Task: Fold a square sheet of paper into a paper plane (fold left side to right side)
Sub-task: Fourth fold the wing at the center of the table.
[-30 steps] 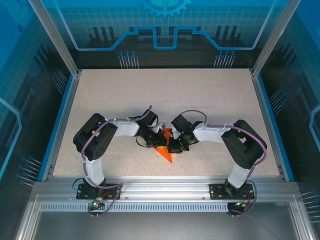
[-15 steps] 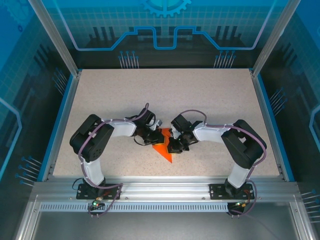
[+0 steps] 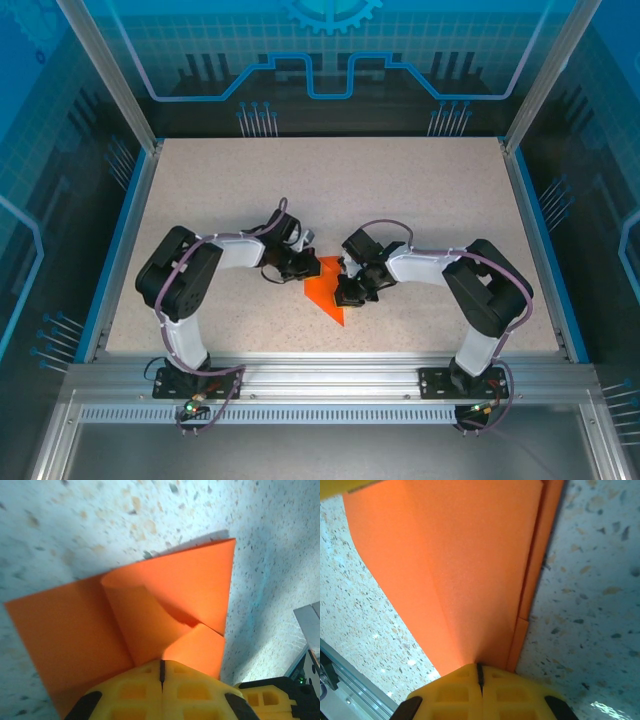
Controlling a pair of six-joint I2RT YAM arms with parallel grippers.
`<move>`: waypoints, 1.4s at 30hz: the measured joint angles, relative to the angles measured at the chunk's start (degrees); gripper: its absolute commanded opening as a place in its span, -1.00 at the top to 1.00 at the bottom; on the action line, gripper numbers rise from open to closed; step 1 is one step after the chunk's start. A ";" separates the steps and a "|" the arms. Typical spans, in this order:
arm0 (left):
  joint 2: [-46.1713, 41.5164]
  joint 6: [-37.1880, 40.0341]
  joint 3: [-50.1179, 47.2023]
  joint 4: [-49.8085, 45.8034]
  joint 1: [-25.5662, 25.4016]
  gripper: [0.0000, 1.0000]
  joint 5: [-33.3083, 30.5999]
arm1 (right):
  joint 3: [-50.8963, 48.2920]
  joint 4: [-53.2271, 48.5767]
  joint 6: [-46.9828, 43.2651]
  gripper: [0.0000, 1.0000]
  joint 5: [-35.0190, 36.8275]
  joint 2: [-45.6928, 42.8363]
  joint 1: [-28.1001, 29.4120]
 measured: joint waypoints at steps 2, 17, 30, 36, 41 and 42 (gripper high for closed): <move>0.00 0.09 0.02 0.11 0.92 1.00 0.00 | 0.00 -0.02 -0.02 1.00 0.00 0.00 0.02; 0.76 1.33 3.43 0.57 4.94 1.00 -2.56 | -0.04 -0.07 0.00 1.00 0.33 0.15 0.26; -7.02 1.29 -2.99 5.62 4.44 1.00 2.54 | 0.44 -0.74 0.00 1.00 0.39 0.59 0.31; -2.19 1.27 -2.80 7.74 2.51 1.00 4.94 | 0.81 -1.22 -0.02 1.00 0.37 0.79 0.31; 0.68 1.29 -1.81 7.85 1.95 1.00 5.09 | 0.83 -1.27 0.00 1.00 0.37 0.81 0.31; 0.74 1.29 -1.66 7.82 1.95 1.00 4.85 | 0.83 -1.31 -0.02 1.00 0.37 0.81 0.31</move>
